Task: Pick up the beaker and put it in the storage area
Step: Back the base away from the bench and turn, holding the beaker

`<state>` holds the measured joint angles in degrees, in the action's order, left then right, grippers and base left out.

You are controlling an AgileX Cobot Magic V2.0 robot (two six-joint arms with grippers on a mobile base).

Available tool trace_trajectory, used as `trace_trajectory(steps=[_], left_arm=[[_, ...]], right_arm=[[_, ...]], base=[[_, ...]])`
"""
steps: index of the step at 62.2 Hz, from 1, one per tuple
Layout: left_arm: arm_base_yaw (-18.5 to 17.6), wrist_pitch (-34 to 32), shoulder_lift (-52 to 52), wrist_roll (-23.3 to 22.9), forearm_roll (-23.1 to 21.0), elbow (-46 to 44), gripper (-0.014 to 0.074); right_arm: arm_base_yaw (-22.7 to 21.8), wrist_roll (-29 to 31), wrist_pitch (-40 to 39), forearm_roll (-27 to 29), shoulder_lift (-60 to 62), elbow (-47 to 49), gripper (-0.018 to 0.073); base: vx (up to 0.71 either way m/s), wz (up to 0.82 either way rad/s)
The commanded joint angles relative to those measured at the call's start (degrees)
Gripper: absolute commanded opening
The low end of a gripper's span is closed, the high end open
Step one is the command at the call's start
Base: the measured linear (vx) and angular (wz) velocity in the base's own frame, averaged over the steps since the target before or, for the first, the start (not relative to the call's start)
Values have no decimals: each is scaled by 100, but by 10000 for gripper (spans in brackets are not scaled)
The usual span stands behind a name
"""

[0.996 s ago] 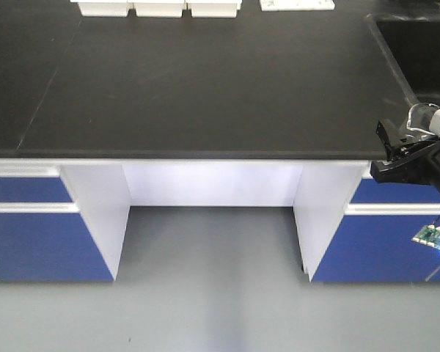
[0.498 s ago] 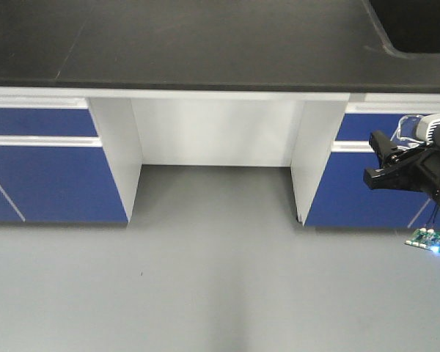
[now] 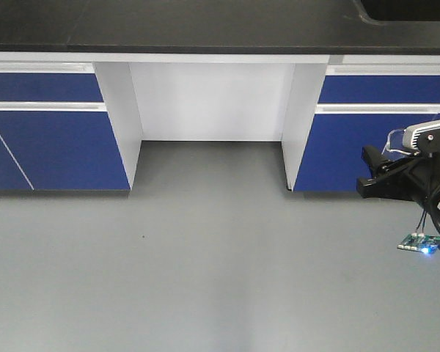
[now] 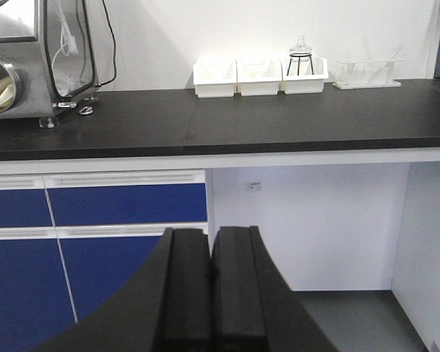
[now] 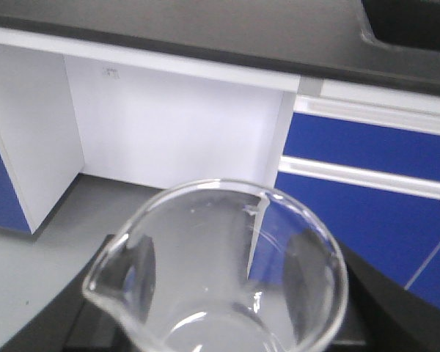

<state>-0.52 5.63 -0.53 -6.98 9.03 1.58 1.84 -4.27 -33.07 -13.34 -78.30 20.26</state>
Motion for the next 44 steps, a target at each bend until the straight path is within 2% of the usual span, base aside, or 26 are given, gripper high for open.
trace_trajectory(steps=[1, 28, 34, 44], left_arm=[[-1, -476, -85, -56, -6, -115, -6], [-1, -468, -85, -56, -6, -115, -6], [-1, -468, -85, -56, -6, -115, -6], [-1, -468, -85, -56, -6, -115, -6]], right_arm=[[-25, 22, -486, -11, 7, 151, 106], [-31, 22, -493, 53, -759, 151, 106], [-31, 22, -841, 125, -771, 151, 106], [-31, 22, -1903, 183, -771, 151, 106]], base=[[-29, -6], [-28, -7], [-24, -10], [-21, -11]])
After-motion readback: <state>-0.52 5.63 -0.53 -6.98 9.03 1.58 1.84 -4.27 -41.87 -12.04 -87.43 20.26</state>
